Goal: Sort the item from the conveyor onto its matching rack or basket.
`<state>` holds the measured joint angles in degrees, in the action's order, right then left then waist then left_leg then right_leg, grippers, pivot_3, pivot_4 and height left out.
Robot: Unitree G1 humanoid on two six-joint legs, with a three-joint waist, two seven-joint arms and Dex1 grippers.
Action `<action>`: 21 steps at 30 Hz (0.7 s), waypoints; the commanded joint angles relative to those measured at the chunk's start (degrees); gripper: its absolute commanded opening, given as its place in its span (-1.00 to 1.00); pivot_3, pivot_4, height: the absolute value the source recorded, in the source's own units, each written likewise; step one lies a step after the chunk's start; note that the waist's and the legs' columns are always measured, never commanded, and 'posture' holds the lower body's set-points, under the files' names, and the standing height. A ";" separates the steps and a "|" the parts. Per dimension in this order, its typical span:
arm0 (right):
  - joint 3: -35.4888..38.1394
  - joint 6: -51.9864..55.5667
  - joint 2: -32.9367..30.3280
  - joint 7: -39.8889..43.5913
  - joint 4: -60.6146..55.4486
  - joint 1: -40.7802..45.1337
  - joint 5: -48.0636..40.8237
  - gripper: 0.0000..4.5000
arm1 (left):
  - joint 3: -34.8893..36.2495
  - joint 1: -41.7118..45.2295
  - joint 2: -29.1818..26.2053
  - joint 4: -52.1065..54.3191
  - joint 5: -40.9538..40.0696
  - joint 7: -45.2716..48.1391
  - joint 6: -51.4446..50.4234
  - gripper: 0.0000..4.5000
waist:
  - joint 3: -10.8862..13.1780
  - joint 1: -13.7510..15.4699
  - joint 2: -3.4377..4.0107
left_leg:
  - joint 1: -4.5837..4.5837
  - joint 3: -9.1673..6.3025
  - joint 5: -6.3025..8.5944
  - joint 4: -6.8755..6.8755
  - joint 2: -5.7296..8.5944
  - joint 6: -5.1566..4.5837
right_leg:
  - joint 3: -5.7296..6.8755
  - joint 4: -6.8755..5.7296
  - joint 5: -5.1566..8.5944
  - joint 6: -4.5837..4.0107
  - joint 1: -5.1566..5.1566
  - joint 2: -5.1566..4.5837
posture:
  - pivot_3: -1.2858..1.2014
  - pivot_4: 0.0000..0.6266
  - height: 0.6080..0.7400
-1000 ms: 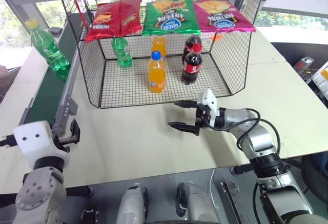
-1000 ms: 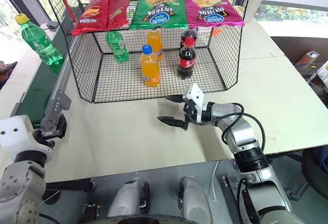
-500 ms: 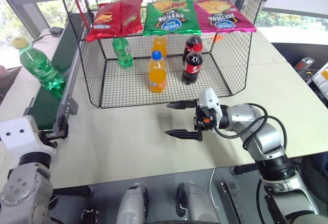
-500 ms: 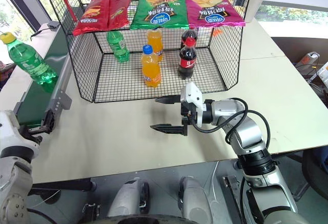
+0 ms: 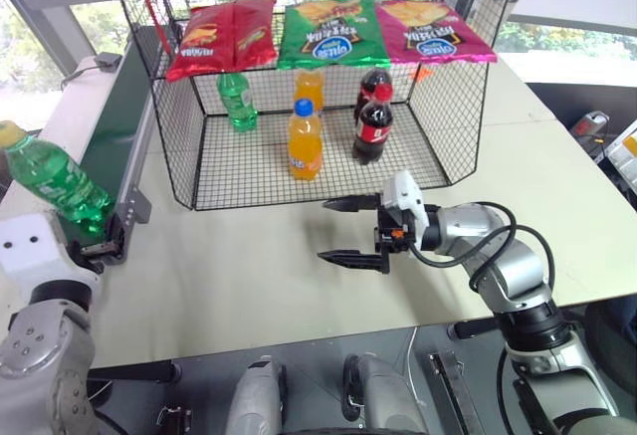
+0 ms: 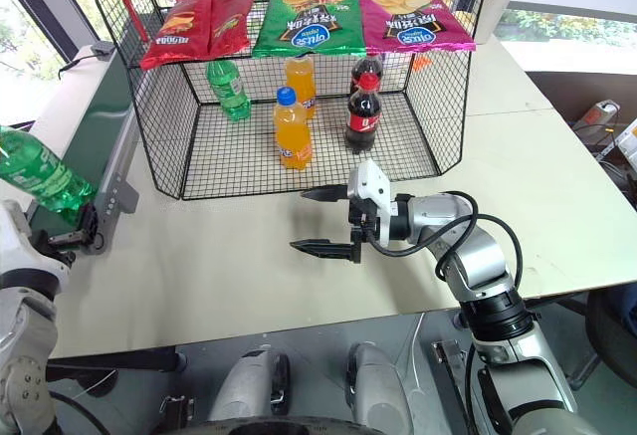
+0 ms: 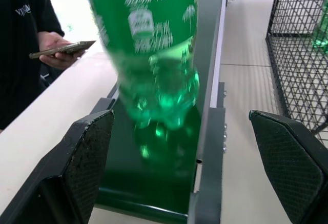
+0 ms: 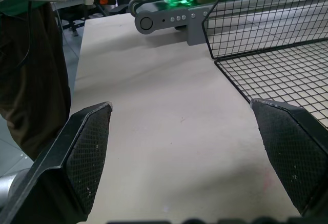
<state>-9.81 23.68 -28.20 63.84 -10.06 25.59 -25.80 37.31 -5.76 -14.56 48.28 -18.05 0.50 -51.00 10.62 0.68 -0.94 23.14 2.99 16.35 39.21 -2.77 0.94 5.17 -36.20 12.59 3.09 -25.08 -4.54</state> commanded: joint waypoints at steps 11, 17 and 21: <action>0.62 -1.19 -0.45 -0.25 -0.40 0.14 0.63 1.00 | 3.37 1.45 -1.35 -1.72 1.30 -2.36 3.21 0.95 | 0.00 0.02 0.00 | 0.00 0.01 0.00 0.00 0.00 0.00 | 0.00 0.00 0.00 0.00 0.00 0.00 | 0.03 -0.52 1.00; 0.54 -1.79 -0.34 -0.53 0.42 0.10 1.32 1.00 | 2.91 0.58 -1.18 -1.68 1.15 -1.75 4.80 0.60 | 0.00 0.07 0.00 | 0.00 0.02 0.00 0.00 0.00 0.00 | 0.00 0.00 0.00 0.00 0.01 -0.02 | 0.03 -0.52 1.00; 0.50 -2.43 -0.14 -0.49 1.32 0.29 1.87 1.00 | 2.67 -0.01 -0.89 -1.62 0.91 -1.64 4.84 0.30 | 0.00 0.05 0.00 | -0.02 0.02 0.00 0.00 0.00 0.00 | 0.00 0.00 0.00 -0.01 0.02 -0.02 | 0.03 -0.52 1.00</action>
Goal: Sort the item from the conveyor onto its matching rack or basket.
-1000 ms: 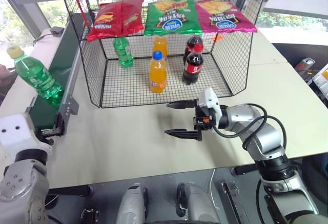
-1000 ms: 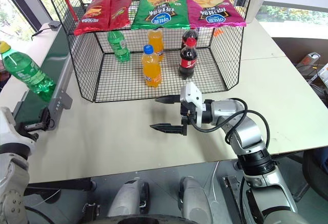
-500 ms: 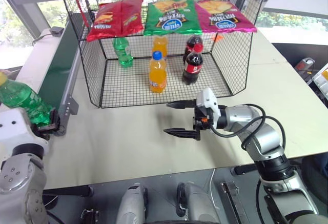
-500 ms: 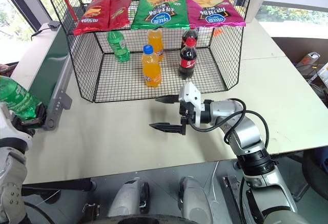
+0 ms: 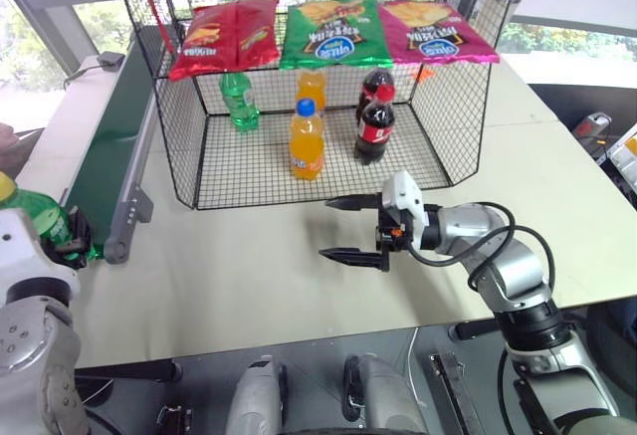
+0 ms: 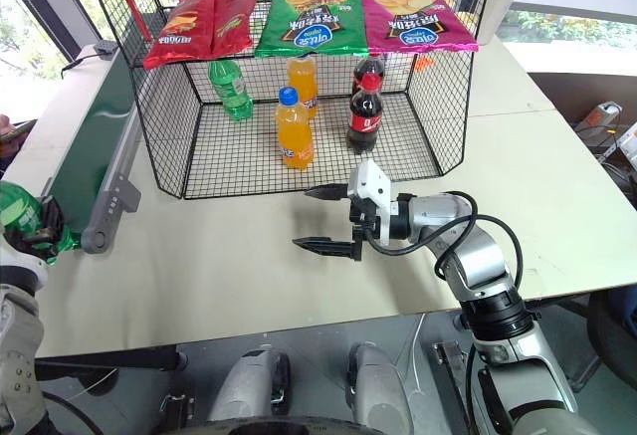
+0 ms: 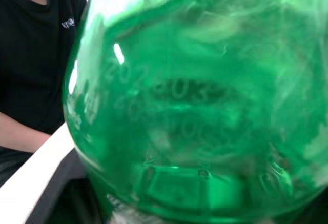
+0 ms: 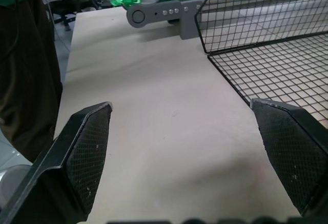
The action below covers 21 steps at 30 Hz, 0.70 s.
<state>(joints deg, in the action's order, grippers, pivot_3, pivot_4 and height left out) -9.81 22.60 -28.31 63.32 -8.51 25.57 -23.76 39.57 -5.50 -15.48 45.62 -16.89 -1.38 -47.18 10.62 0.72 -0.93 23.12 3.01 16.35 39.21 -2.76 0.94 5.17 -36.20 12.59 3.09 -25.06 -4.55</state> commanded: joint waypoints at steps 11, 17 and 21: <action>0.72 -2.60 -0.68 0.85 0.33 -0.58 0.11 1.00 | 1.92 0.10 -5.42 9.18 -4.36 2.67 -4.30 0.30 | 0.01 0.00 -0.03 | 0.00 -0.01 0.00 0.00 0.00 0.00 | 0.00 0.02 0.04 -0.07 0.04 0.00 | 0.03 -0.52 1.00; 1.32 -2.97 -1.25 1.47 1.09 -0.33 0.00 1.00 | 3.51 3.04 -12.61 13.92 -7.98 5.45 -8.99 0.30 | 0.02 -0.03 -0.05 | -0.01 -0.03 0.00 0.00 -0.01 0.00 | -0.01 0.03 0.07 -0.11 0.02 -0.01 | 0.03 -0.52 1.00; 1.33 -3.71 -1.20 1.23 1.79 -0.38 0.38 1.00 | -2.68 12.02 -14.83 13.62 -9.07 3.28 -11.71 0.30 | 0.02 0.16 -0.06 | -0.01 -0.01 -0.01 0.00 0.00 0.03 | 0.03 0.01 0.07 -0.13 0.05 0.02 | 0.03 -0.52 1.00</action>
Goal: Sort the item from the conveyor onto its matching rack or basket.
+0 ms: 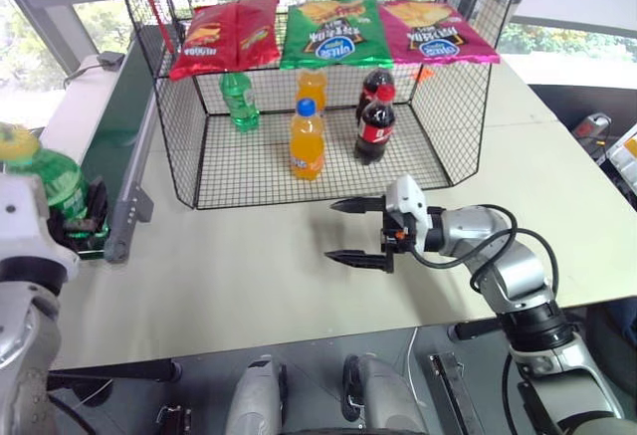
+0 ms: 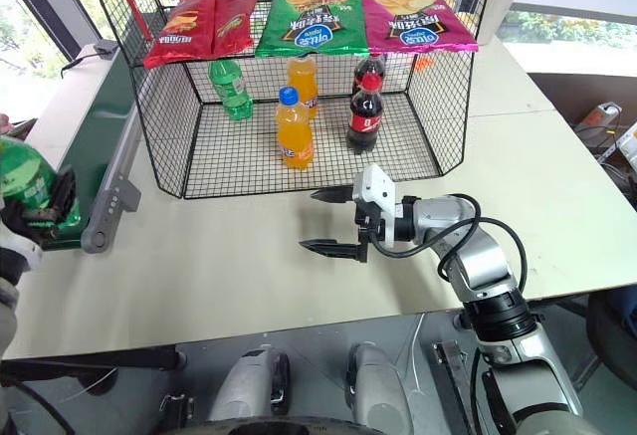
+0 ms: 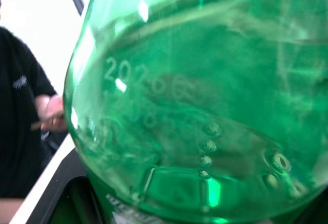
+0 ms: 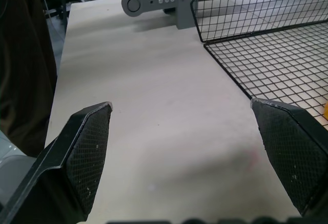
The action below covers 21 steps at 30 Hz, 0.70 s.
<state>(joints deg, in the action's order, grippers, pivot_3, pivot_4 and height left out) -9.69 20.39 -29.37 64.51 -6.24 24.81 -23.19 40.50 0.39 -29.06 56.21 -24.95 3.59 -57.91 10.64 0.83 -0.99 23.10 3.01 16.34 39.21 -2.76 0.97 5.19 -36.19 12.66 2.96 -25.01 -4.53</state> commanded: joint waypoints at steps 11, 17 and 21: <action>1.12 -2.73 0.87 -5.59 1.43 1.45 3.88 1.00 | -26.05 16.35 6.62 -13.95 5.92 -5.32 4.79 0.30 | 0.01 -0.28 -0.02 | -0.04 0.07 -0.01 -0.02 0.00 0.01 | -0.03 0.03 -0.10 0.18 0.06 0.06 | 0.03 -0.52 1.00; 1.14 -3.26 2.28 -11.85 4.69 3.54 8.00 1.00 | -33.03 19.88 13.27 -26.79 11.63 -6.79 15.88 0.30 | 0.00 0.13 -0.02 | 0.00 0.09 -0.03 0.00 0.01 0.05 | -0.02 0.02 -0.10 0.17 0.03 0.04 | 0.03 -0.52 1.00; 0.61 -3.60 2.48 -12.53 5.42 3.97 9.09 1.00 | -34.50 24.56 17.62 -37.42 15.06 -8.41 24.15 0.30 | 0.01 0.05 -0.04 | 0.07 0.11 -0.03 0.00 0.04 0.04 | -0.01 0.08 -0.11 0.19 0.03 0.00 | 0.03 -0.52 1.00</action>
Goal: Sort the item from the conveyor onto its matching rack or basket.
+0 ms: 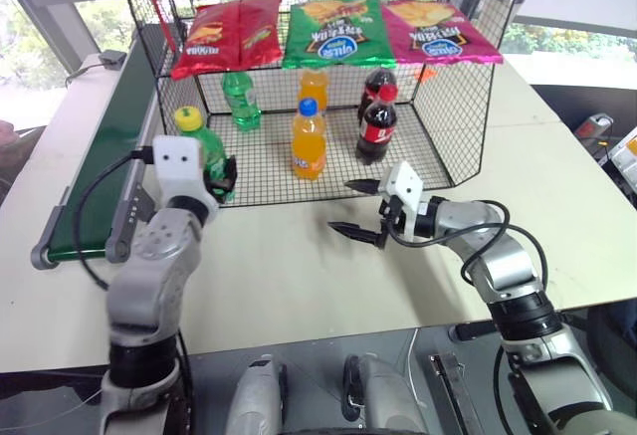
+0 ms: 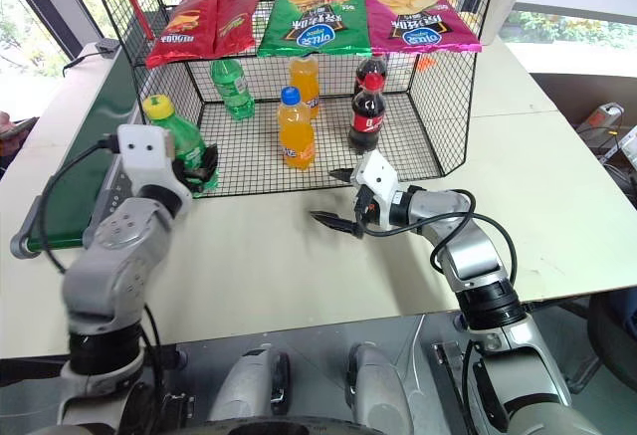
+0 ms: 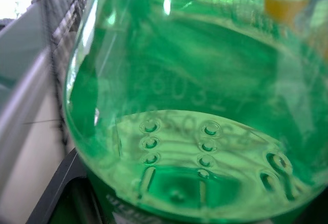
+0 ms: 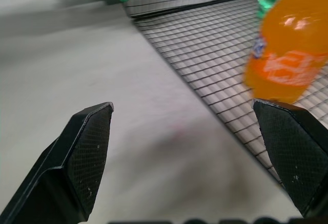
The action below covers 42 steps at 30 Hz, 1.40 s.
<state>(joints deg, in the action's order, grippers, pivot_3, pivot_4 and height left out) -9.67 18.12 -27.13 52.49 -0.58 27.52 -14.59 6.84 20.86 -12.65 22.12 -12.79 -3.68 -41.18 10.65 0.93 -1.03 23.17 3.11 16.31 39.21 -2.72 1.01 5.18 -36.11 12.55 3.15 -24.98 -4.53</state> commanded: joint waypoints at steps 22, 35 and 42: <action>0.37 0.17 0.42 0.34 -2.38 0.51 -0.06 1.00 | 0.26 13.73 6.44 -34.30 6.27 -1.06 27.73 0.98 | 0.00 -0.17 0.00 | 0.04 0.04 0.00 -0.01 -0.02 0.00 | 0.05 -0.03 -0.02 0.05 -0.07 -0.02 | 0.03 -0.52 1.00; 0.28 0.36 0.69 0.92 -3.04 -0.31 -0.33 1.00 | -4.22 2.29 1.59 -8.81 9.22 2.85 15.37 0.98 | 0.00 -0.27 0.01 | 0.01 0.04 0.00 -0.02 -0.04 0.00 | 0.05 -0.07 -0.02 0.05 -0.07 -0.01 | 0.03 -0.52 1.00; 0.20 -0.10 1.11 1.21 -2.80 -0.55 -0.25 1.00 | -4.77 -7.46 -2.41 9.15 9.24 6.26 4.95 0.98 | -0.01 -0.25 0.02 | 0.01 0.01 -0.01 -0.01 -0.04 0.01 | 0.04 -0.08 -0.02 0.04 -0.06 -0.02 | 0.03 -0.52 1.00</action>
<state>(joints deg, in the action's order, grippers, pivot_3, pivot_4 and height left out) -9.88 18.65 -26.14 53.51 -1.17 27.00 -13.91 1.90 14.56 -14.39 25.28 -3.21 1.52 -33.94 10.65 0.68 -1.01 23.18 3.13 16.30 39.19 -2.76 1.01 5.22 -36.18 12.53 3.18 -25.04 -4.55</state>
